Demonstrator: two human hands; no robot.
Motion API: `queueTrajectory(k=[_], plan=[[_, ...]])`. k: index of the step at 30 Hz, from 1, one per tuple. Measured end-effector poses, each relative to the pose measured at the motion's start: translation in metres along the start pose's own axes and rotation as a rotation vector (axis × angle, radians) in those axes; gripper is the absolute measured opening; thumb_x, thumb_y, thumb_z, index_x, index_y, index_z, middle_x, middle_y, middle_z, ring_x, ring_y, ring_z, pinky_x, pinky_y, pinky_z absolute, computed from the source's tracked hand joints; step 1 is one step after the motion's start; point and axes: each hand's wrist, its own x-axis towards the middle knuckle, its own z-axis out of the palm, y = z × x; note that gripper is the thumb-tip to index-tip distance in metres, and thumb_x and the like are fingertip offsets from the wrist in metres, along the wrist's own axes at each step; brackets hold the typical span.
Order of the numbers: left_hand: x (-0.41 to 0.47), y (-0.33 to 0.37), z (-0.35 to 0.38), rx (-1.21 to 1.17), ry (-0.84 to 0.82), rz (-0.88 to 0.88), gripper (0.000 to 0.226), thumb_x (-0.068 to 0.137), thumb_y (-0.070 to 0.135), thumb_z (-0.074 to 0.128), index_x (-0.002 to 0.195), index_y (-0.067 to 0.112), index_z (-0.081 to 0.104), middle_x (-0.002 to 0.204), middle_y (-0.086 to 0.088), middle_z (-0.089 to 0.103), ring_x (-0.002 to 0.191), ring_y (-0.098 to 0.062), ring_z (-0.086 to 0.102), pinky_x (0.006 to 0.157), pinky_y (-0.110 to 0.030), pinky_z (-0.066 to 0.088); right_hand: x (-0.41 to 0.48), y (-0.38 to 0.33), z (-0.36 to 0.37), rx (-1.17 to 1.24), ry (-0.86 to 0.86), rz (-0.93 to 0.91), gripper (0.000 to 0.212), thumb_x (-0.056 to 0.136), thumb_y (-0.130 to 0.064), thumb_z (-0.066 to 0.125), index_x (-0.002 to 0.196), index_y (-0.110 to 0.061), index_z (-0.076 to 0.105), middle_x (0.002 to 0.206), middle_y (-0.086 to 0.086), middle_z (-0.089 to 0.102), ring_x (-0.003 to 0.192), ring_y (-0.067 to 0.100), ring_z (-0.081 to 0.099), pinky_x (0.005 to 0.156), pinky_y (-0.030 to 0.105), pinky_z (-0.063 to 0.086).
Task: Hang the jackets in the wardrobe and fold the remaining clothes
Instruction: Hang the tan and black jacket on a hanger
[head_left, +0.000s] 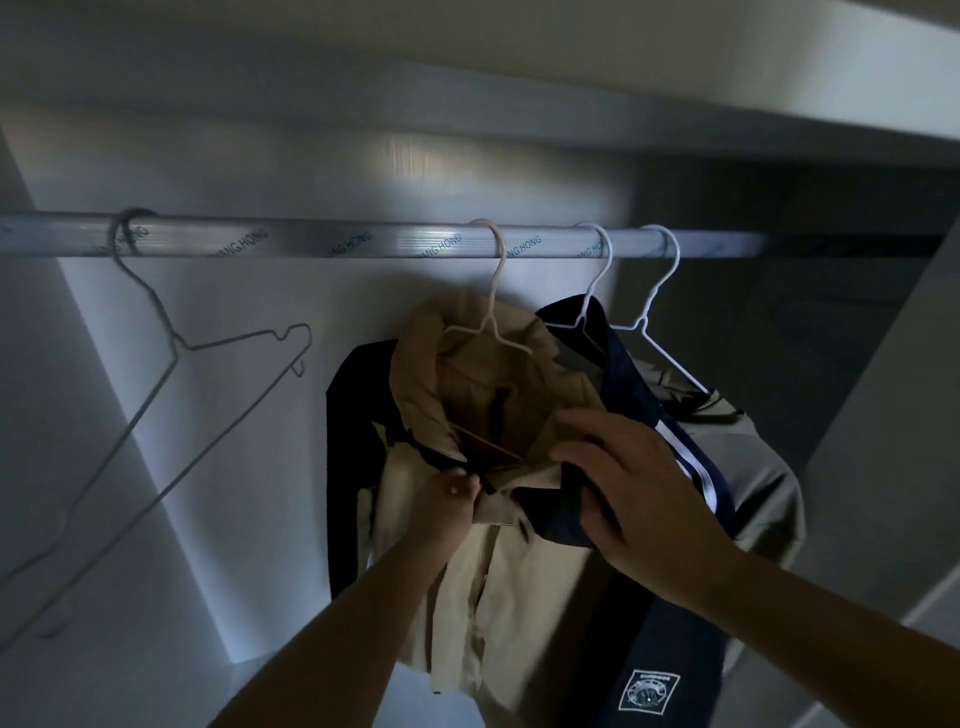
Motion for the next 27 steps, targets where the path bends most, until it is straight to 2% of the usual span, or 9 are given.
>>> queueTrajectory(k=[3, 6, 10, 12, 15, 17, 21, 25, 27], plan=[[-0.007, 0.000, -0.011, 0.144, -0.074, 0.050, 0.028, 0.099, 0.007, 0.043, 0.118, -0.007, 0.058, 0.120, -0.024, 0.060, 0.110, -0.035, 0.057, 0.085, -0.027, 0.046, -0.020, -0.013, 0.006, 0.158, 0.175, 0.270, 0.039, 0.075, 0.001, 0.066, 0.109, -0.017, 0.057, 0.125, -0.004, 0.050, 0.113, 0.009, 0.047, 0.098, 0.034, 0.045], [-0.013, 0.005, -0.024, 0.133, -0.120, 0.026, 0.025, 0.099, 0.005, 0.042, 0.117, -0.005, 0.057, 0.105, -0.021, 0.062, 0.092, -0.030, 0.060, 0.070, -0.020, 0.048, -0.027, -0.023, 0.013, 0.136, 0.236, 0.361, 0.045, 0.073, 0.000, 0.067, 0.107, -0.024, 0.050, 0.120, -0.002, 0.053, 0.112, 0.009, 0.045, 0.101, 0.046, 0.042], [-0.018, 0.006, -0.036, 0.166, -0.148, 0.002, 0.022, 0.099, 0.006, 0.041, 0.096, 0.002, 0.062, 0.070, 0.000, 0.055, 0.060, -0.011, 0.051, 0.053, -0.014, 0.041, -0.042, -0.030, 0.026, -0.084, 0.132, 0.053, 0.031, 0.078, -0.015, 0.051, 0.108, -0.019, 0.051, 0.133, 0.004, 0.048, 0.130, 0.020, 0.042, 0.114, 0.057, 0.020], [-0.020, 0.008, -0.042, 0.129, -0.159, -0.039, 0.031, 0.099, 0.009, 0.040, 0.074, 0.008, 0.058, 0.060, 0.000, 0.053, 0.052, -0.007, 0.048, 0.044, -0.010, 0.037, -0.058, -0.026, 0.037, -0.143, -0.020, -0.040, 0.038, 0.073, -0.012, 0.061, 0.109, -0.018, 0.054, 0.132, 0.006, 0.051, 0.130, 0.024, 0.044, 0.113, 0.053, 0.028], [-0.018, 0.008, -0.050, 0.148, -0.208, -0.019, 0.037, 0.097, 0.018, 0.048, 0.063, 0.013, 0.060, 0.050, 0.004, 0.053, 0.043, -0.003, 0.048, 0.053, -0.016, 0.037, -0.069, -0.029, 0.059, -0.013, -0.268, 0.262, 0.038, 0.075, -0.017, 0.071, 0.113, -0.020, 0.063, 0.118, -0.001, 0.060, 0.112, 0.021, 0.059, 0.099, 0.034, 0.049], [-0.019, 0.008, -0.055, 0.164, -0.231, 0.016, 0.036, 0.097, 0.020, 0.051, 0.063, 0.015, 0.062, 0.047, 0.006, 0.052, 0.039, 0.003, 0.046, 0.050, -0.011, 0.036, -0.058, -0.045, 0.079, 0.046, -0.410, 0.475, 0.039, 0.084, -0.041, 0.062, 0.119, -0.024, 0.056, 0.115, -0.005, 0.056, 0.109, 0.014, 0.055, 0.094, 0.031, 0.046], [-0.021, 0.010, -0.060, 0.118, -0.212, 0.007, 0.036, 0.099, 0.021, 0.051, 0.066, 0.011, 0.062, 0.052, 0.002, 0.054, 0.045, -0.001, 0.051, 0.047, -0.009, 0.038, -0.027, -0.076, 0.122, 0.283, -0.260, 0.817, 0.066, 0.077, -0.064, 0.062, 0.129, -0.024, 0.050, 0.121, -0.002, 0.057, 0.116, 0.018, 0.052, 0.098, 0.039, 0.043], [-0.023, 0.017, -0.063, 0.087, -0.211, -0.003, 0.039, 0.097, 0.019, 0.053, 0.060, 0.010, 0.058, 0.058, -0.003, 0.055, 0.057, -0.011, 0.052, 0.062, -0.019, 0.043, -0.005, -0.078, 0.143, 0.283, -0.186, 0.932, 0.055, 0.084, -0.071, 0.040, 0.114, -0.027, 0.053, 0.110, -0.006, 0.060, 0.107, 0.016, 0.055, 0.091, 0.035, 0.043], [-0.026, 0.024, -0.065, 0.124, -0.250, -0.010, 0.041, 0.099, 0.021, 0.050, 0.060, 0.011, 0.058, 0.051, 0.002, 0.052, 0.049, -0.007, 0.048, 0.050, -0.015, 0.037, -0.001, -0.080, 0.147, 0.217, -0.204, 0.912, 0.050, 0.085, -0.067, 0.033, 0.104, -0.026, 0.054, 0.100, -0.005, 0.062, 0.099, 0.017, 0.058, 0.079, 0.029, 0.035]])
